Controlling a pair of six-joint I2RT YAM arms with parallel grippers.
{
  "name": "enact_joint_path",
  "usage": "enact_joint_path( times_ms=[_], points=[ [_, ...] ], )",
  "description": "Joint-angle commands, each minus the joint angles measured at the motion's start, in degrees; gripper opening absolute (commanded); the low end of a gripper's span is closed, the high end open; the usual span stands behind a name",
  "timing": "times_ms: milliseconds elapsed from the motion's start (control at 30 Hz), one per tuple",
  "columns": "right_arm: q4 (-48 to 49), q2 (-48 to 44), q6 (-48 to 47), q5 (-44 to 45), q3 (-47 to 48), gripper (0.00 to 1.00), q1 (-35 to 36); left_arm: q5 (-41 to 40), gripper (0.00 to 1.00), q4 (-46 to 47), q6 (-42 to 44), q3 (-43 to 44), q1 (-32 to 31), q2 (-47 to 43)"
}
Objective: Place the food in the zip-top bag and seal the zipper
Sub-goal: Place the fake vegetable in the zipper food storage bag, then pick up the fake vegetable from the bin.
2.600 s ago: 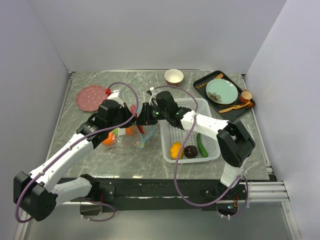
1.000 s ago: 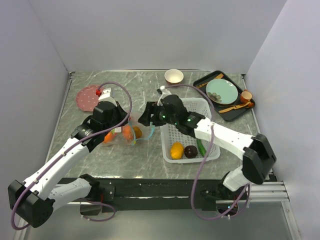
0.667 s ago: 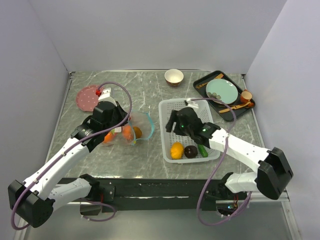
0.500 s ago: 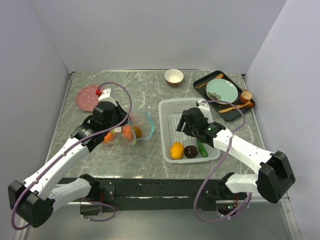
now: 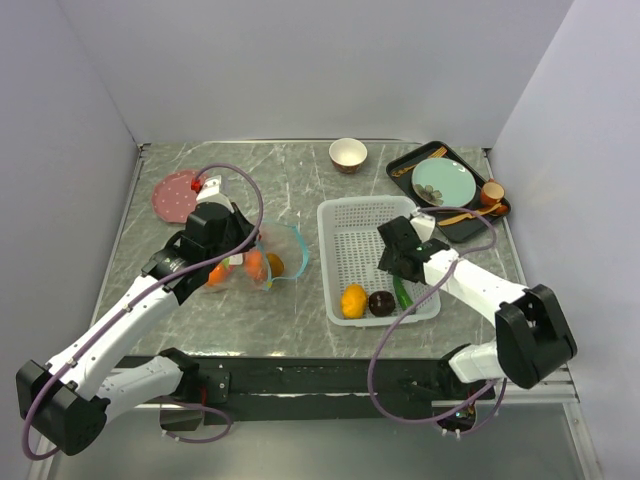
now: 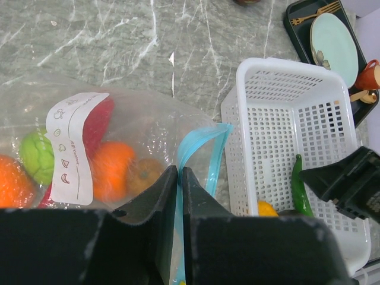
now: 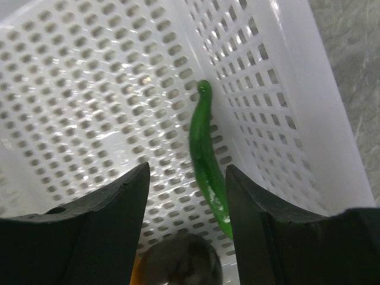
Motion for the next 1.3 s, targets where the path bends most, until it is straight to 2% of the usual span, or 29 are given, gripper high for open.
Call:
enact_joint_path(
  times_ms=[0,200,533,633,733,1000,1267],
  points=[
    [0.87,2.57,-1.49,0.27,-0.38,0.59,-1.05,0.1,0.14,1.17,-0.57,1.47,0.24,-0.43],
    [2.89,4.42,-1.93,-1.41,-1.17,0.59,-1.92,-0.16,0.14,1.08,-0.57,1.21,0.24,-0.61],
    [4.39,6.61,-3.86,-4.04,-0.91,0.49,-3.15,-0.08,0.13,1.35,-0.48,1.03,0.24,-0.26],
    [4.3,7.93,-4.92,-4.66,0.14,0.39,-3.24,-0.16,0.14,1.35,-0.4,1.03,0.33,-0.34],
    [4.65,8.81,-5.09,-4.75,0.84,0.37,-3.15,-0.34,0.14,1.26,-0.4,0.94,0.24,-0.43],
    [6.14,10.13,-7.29,-6.24,3.39,0.23,-3.24,-0.34,0.15,1.35,-0.4,1.03,0.24,-0.34],
    [5.88,12.5,-10.63,-7.21,9.72,0.22,-3.16,-0.34,0.15,1.17,-0.4,1.12,0.24,-0.26]
  ],
)
